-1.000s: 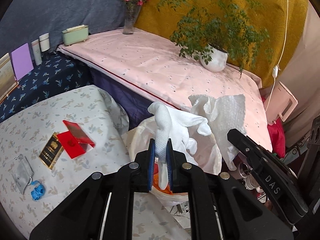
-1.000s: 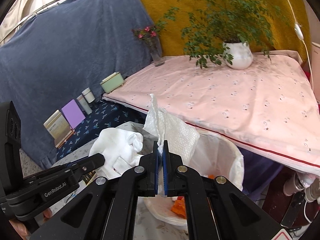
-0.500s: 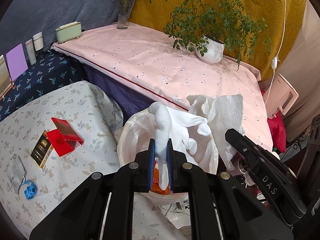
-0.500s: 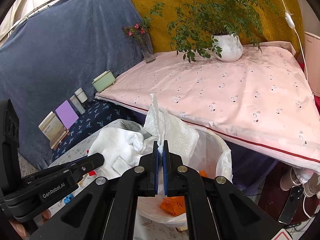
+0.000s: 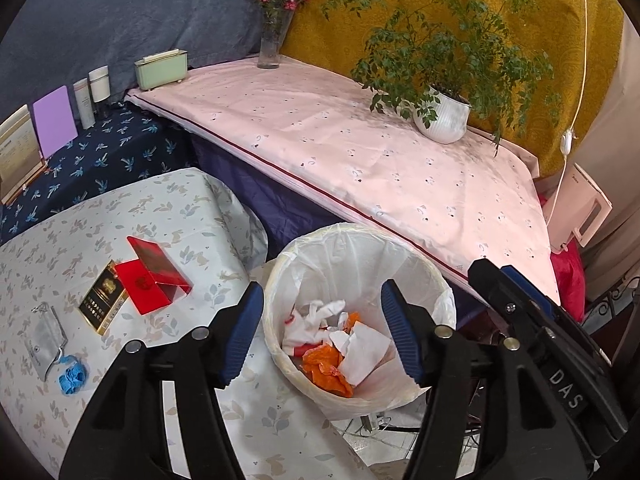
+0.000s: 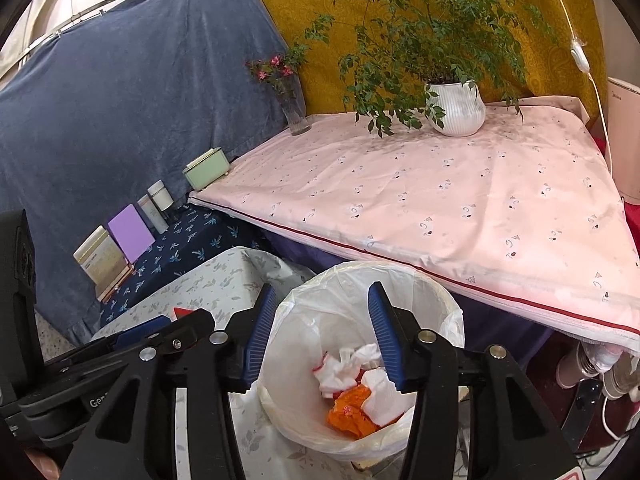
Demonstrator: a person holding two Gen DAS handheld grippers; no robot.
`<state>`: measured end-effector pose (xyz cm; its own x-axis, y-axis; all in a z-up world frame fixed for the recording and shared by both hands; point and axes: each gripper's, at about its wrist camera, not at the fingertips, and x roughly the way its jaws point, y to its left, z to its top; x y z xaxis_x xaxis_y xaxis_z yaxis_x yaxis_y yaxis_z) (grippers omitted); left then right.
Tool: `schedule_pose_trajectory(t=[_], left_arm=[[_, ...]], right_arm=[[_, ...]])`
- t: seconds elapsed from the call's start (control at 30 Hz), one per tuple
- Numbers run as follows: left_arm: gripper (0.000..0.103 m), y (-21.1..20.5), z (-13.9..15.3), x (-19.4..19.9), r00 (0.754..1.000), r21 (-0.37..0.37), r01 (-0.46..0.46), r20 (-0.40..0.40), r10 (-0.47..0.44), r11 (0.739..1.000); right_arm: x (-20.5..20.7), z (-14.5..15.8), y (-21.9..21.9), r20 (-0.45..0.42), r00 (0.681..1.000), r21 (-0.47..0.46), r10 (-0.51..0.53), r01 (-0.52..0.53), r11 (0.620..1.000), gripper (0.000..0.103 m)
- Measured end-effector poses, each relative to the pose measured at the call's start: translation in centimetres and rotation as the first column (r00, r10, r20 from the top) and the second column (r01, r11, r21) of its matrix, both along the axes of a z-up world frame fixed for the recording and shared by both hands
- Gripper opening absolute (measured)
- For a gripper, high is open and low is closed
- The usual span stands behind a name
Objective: Collect trash
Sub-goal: 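Move both tools back to the table toward the blue glove and red box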
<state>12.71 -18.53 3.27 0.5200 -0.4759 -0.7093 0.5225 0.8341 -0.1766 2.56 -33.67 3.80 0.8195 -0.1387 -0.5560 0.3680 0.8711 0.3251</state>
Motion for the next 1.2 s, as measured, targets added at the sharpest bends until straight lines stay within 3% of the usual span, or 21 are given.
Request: schedule_pose_trajectory(t=[0.7,0.8,1.2], left_arm=[[0.058,4.3,0.0,1.0,0.997,-0.027,-0.078,-0.014,0.078,0.997],[0.065,5.4,-0.2,1.2,0.995,-0.031,-0.103,-0.018,0.102,0.994],[0.071,11.7,-1.7,2.9,0.974,-0.038,-0.222,-0.047,0.22,0.974]], right_arm=[[1.3,0.9,3.2,0.0,0.999,-0.026,0.05,-0.05,0.998,0.05],[1.6,0.9,3.9,-0.003,0.998,-0.032,0.061,-0.061,0.998,0.05],[3.8,0.6,7.9,-0.026,0.991,-0.043,0.134,-0.135,0.99,0.05]])
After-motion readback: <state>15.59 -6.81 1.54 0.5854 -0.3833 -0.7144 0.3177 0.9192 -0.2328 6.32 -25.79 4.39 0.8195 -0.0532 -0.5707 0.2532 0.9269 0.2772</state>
